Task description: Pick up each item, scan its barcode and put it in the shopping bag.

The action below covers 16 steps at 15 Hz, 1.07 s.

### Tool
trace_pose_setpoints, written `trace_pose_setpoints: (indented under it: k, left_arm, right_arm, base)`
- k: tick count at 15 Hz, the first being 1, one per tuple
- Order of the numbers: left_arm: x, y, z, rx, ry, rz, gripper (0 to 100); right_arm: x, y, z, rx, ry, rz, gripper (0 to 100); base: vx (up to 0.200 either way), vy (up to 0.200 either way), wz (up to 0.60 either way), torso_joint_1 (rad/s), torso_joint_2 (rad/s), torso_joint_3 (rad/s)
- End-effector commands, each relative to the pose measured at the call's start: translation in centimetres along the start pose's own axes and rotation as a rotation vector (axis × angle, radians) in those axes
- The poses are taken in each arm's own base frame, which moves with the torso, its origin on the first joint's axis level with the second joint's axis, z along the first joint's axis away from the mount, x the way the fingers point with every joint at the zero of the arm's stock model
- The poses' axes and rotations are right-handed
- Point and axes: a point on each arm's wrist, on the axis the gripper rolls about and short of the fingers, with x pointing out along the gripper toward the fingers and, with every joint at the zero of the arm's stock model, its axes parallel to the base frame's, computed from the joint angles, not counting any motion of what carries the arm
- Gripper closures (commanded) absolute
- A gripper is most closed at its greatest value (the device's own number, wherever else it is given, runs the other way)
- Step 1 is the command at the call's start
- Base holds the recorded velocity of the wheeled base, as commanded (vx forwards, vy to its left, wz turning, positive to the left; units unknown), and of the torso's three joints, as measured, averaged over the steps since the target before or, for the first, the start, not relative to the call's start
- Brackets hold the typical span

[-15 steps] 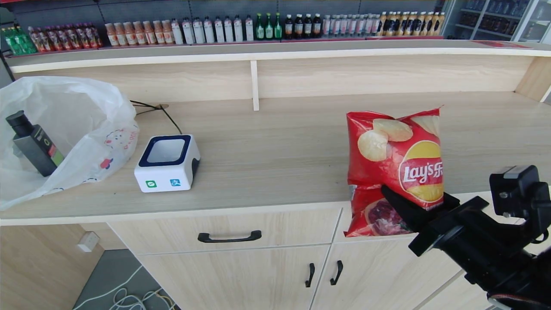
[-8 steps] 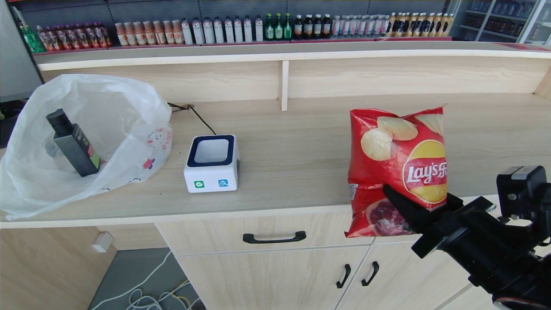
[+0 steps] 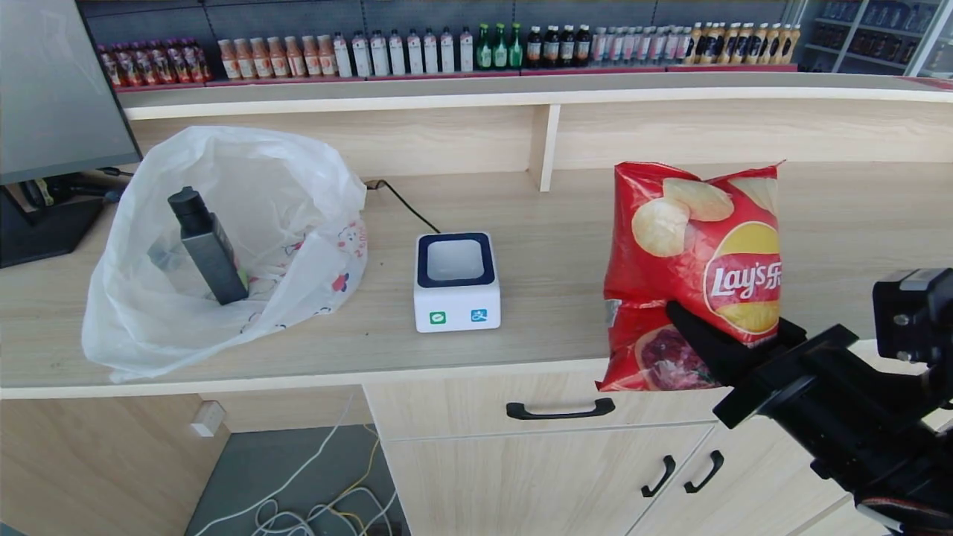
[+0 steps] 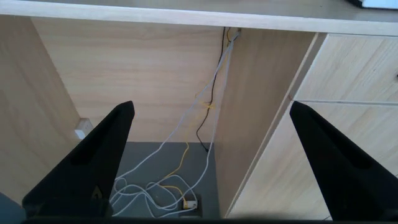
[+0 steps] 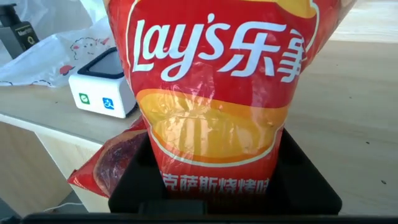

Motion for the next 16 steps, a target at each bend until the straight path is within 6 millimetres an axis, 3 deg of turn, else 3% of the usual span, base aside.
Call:
trace_pose_setpoints:
  k: [1,11,16]
  left_arm:
    - [0.0,0.0,0.0,-0.001,0.0,0.0,0]
    - [0.0,0.0,0.0,0.001,0.0,0.0,0]
    - [0.0,0.0,0.0,0.004,0.0,0.0,0]
  right_arm:
    - [-0.2,-0.1,0.4,0.002,-0.016,-0.005,100]
    - [-0.6,-0.3,1.5,0.012,-0.069,-0.01,100]
    - [1.3,-1.0,2.5,0.003,-0.125,-0.06,100]
  base:
    - [0.0,0.2,0.0,0.002,0.01,-0.007]
    - [0.0,0.2,0.0,0.0,0.0,0.002]
    - [0.0,0.0,0.0,0.0,0.0,0.0]
